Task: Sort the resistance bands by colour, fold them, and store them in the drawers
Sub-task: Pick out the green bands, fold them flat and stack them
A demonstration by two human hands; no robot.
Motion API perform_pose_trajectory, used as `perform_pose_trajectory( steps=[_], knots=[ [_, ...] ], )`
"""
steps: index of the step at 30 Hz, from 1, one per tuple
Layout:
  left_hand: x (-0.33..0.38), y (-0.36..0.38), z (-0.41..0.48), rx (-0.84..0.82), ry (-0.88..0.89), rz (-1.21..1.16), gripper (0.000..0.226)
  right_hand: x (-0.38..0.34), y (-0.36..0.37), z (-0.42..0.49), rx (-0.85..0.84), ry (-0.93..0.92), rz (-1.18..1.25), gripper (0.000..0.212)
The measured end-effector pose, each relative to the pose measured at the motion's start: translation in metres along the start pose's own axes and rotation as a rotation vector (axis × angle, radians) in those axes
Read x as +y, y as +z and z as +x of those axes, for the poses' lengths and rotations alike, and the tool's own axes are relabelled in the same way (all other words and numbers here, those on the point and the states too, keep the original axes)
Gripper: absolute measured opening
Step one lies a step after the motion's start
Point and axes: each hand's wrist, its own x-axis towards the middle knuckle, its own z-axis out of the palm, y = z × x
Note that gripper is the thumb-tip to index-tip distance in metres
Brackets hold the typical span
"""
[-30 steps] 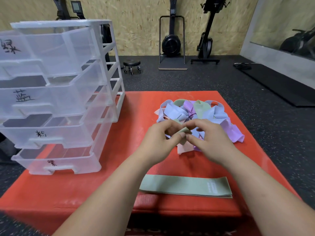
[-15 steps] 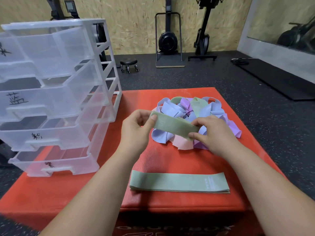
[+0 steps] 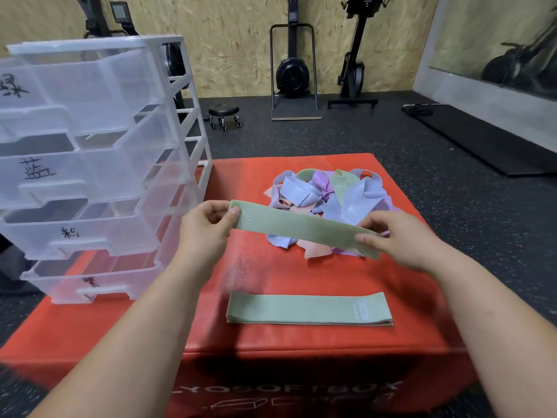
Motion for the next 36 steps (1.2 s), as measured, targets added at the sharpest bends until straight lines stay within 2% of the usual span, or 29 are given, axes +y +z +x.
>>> perform_pose_trajectory(
  steps=[3, 7, 10, 16, 20, 25, 28, 36],
  knots=[
    [-0.004, -0.005, -0.006, -0.053, -0.063, 0.007, 0.006, -0.001, -0.002, -0.013, -0.006, 0.015, 0.079, 0.012],
    [-0.005, -0.014, -0.016, -0.113, -0.129, 0.036, 0.009, -0.008, -0.007, -0.034, 0.04, 0.054, 0.373, 0.018],
    [-0.001, -0.02, -0.028, -0.145, -0.17, 0.066, 0.007, -0.005, -0.008, -0.047, 0.064, 0.115, 0.505, 0.027],
    [0.0, -0.028, -0.048, -0.209, -0.223, 0.201, 0.011, 0.007, 0.006, -0.068, 0.068, 0.219, 0.597, 0.036],
    [-0.007, -0.035, -0.059, -0.249, -0.096, 0.488, 0.009, 0.001, 0.016, -0.081, 0.125, 0.213, 0.515, 0.035],
    [-0.009, -0.038, -0.072, -0.342, 0.075, 0.847, 0.011, 0.007, 0.033, -0.087, 0.206, 0.175, 0.209, 0.034],
    [-0.013, -0.036, -0.077, -0.358, 0.135, 0.944, 0.01, 0.009, 0.039, -0.088, 0.191, 0.141, 0.096, 0.036],
    [-0.017, -0.034, -0.078, -0.387, 0.219, 1.084, 0.012, 0.011, 0.049, -0.085, 0.168, 0.106, -0.02, 0.036]
  ],
)
